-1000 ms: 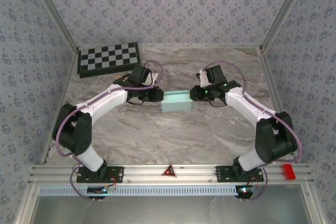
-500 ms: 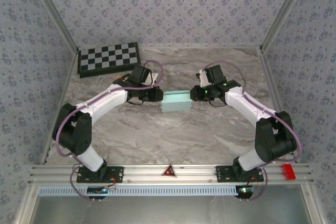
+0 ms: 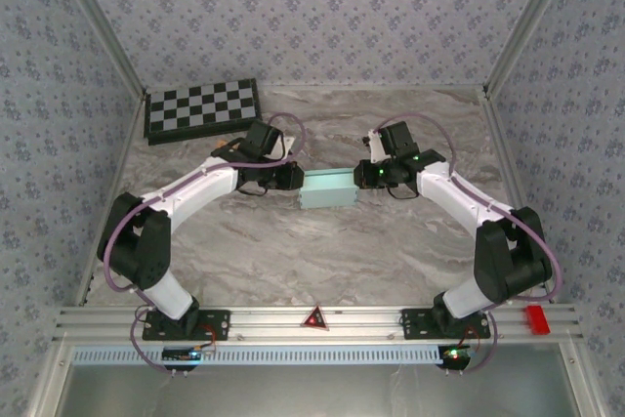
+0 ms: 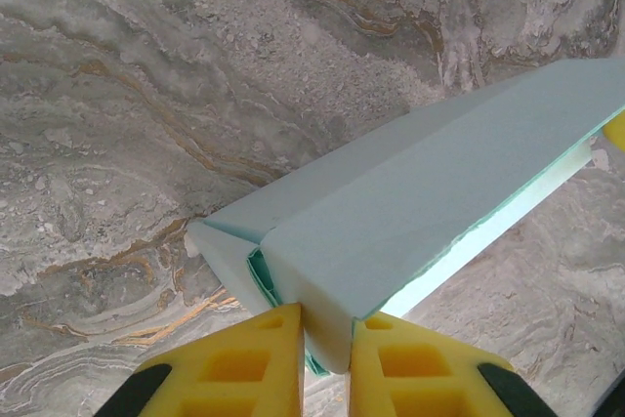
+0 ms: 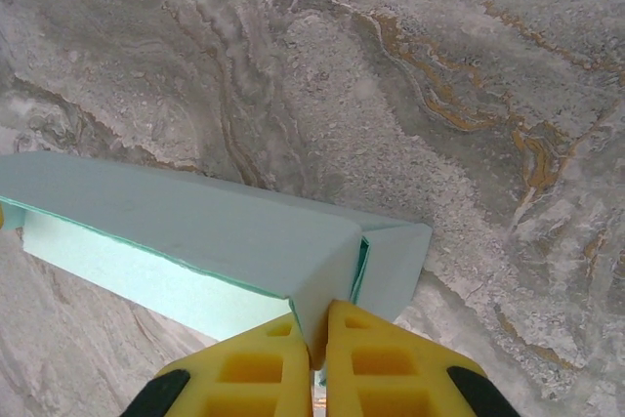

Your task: Fold the paper box

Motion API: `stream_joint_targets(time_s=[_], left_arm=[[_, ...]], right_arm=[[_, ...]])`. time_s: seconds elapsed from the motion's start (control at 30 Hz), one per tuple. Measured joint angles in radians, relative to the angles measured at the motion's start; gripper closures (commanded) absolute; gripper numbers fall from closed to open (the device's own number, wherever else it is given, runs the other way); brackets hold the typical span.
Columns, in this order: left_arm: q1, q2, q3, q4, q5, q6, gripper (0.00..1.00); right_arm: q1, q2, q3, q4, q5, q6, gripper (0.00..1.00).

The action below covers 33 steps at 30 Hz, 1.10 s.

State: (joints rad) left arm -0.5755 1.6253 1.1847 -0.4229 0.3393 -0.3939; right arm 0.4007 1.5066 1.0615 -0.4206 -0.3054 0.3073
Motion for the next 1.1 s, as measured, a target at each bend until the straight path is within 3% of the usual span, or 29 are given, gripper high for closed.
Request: stream_joint_targets(time_s=[0.8, 1.1], left_arm=[[-0.051, 0.0, -0.004, -0.034, -0.104, 0.03, 0.83], [-0.055, -0.002, -0.006, -0.035, -0.112, 0.03, 0.82]], right_arm=[[0.05, 0.0, 0.0, -0.026, 0.103, -0.02, 0.89], [0.056, 0.0, 0.0, -0.032, 0.116, -0.02, 0.84]])
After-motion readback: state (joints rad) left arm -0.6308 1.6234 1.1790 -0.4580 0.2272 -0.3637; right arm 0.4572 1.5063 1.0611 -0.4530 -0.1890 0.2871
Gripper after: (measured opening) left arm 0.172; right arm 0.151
